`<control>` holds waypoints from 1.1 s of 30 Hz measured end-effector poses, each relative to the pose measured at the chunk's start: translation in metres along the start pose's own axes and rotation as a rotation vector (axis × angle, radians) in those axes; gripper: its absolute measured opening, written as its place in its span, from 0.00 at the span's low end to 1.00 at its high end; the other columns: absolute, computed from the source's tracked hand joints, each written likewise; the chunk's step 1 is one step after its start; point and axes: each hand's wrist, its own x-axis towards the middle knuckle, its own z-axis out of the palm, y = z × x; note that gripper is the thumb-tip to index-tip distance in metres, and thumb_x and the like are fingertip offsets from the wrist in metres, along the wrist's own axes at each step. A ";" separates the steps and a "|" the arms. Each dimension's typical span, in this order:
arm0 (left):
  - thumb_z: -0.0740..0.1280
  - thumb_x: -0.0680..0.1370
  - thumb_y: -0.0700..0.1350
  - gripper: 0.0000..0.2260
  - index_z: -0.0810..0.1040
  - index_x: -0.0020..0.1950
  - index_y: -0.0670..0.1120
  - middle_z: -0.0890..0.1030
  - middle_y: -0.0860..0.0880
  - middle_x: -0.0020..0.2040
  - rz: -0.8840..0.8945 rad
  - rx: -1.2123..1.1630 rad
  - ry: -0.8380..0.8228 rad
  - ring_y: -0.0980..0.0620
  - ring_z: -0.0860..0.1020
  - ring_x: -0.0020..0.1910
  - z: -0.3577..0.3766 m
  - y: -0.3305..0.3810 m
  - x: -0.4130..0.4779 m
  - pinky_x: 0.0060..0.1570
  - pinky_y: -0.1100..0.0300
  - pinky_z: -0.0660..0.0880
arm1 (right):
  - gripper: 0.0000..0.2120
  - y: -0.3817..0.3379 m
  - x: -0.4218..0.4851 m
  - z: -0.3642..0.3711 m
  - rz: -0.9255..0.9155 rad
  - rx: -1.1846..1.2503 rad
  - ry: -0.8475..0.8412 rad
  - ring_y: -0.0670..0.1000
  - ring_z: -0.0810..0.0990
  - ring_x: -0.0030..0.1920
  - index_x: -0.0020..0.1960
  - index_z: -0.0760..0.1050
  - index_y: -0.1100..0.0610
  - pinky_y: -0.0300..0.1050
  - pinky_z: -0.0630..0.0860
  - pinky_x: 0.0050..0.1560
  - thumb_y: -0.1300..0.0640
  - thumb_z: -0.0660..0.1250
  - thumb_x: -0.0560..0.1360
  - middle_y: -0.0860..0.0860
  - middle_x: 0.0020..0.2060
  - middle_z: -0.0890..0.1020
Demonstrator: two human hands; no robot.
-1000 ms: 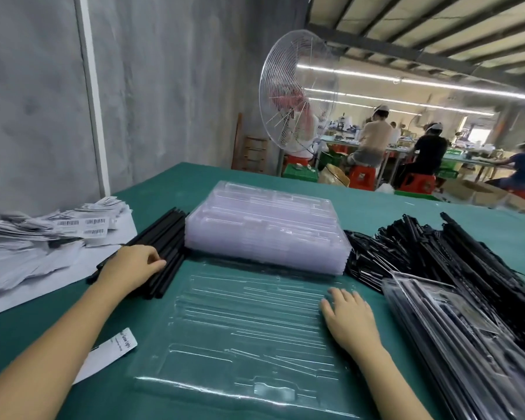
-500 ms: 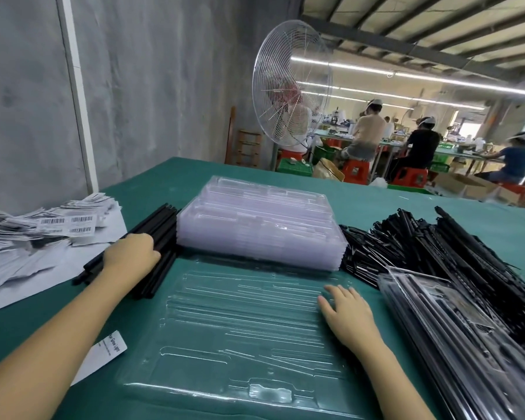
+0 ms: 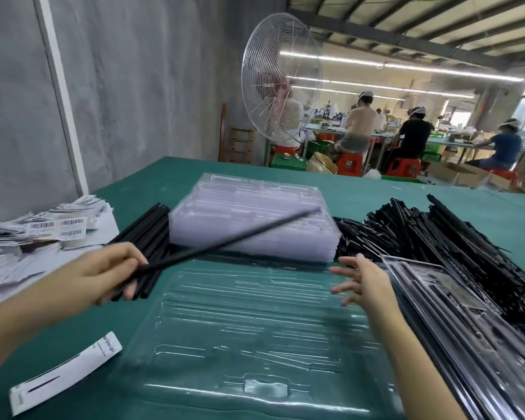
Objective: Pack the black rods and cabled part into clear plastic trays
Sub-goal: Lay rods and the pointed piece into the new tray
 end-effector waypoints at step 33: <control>0.75 0.71 0.48 0.10 0.81 0.38 0.64 0.80 0.65 0.41 0.049 0.489 -0.257 0.61 0.78 0.41 0.066 -0.029 0.043 0.42 0.69 0.72 | 0.08 -0.005 -0.015 -0.038 0.164 -0.962 -0.399 0.40 0.72 0.20 0.35 0.77 0.55 0.33 0.70 0.27 0.66 0.69 0.69 0.46 0.24 0.77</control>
